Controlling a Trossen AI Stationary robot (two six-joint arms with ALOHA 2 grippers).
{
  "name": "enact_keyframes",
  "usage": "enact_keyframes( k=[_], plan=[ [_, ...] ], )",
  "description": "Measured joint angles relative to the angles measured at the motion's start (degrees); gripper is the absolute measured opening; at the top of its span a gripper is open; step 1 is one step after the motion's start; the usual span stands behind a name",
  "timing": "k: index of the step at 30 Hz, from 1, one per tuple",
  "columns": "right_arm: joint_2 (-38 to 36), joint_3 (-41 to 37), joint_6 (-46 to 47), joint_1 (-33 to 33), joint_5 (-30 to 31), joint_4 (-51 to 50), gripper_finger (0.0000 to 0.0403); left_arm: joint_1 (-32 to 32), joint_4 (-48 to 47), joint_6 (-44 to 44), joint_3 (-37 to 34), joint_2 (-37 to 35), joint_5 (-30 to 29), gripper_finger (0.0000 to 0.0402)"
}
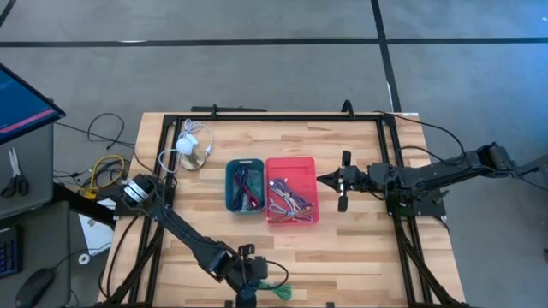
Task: Pick & Place USB Port
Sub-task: Put the green charger cable into the red bin
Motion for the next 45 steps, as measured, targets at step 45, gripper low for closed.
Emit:
enact_keyframes(
  k=[45],
  plan=[
    [0.0, 0.0, 0.0, 0.0, 0.0, 0.0, 0.0003, 0.7, 3.7, -3.6, -3.8, 1.8, 1.6, 0.0171]
  ],
)
